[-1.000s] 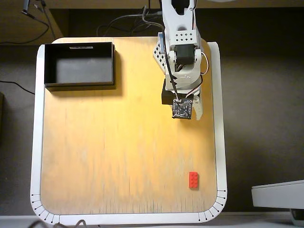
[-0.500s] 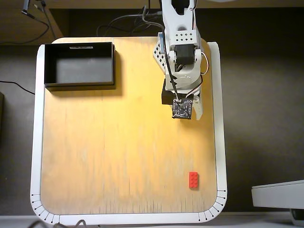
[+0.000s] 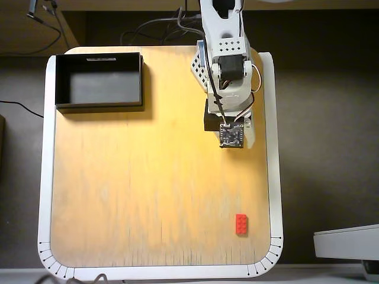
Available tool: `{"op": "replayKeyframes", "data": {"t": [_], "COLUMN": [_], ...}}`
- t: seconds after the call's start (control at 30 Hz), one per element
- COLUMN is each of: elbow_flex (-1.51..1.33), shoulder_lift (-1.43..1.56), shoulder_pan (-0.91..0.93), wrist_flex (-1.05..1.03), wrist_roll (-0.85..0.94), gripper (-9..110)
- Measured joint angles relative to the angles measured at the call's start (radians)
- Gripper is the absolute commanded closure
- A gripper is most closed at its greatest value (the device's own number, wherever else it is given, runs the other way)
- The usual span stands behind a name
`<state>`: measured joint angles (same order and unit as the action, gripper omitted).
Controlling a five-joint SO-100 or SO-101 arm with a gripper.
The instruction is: Grasp a lego block and put it in the bin.
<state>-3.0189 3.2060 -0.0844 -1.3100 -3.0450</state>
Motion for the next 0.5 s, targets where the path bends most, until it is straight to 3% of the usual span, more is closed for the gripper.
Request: {"op": "replayKeyframes", "data": {"t": [0.27, 0.5], "elbow_flex": [0.000, 0.091], "shoulder_lift": [-0.023, -0.403], "shoulder_pan": [0.006, 0.058], "wrist_flex": [0.083, 0.364], "wrist_roll": [-0.130, -0.215], "gripper": [80, 80]}}
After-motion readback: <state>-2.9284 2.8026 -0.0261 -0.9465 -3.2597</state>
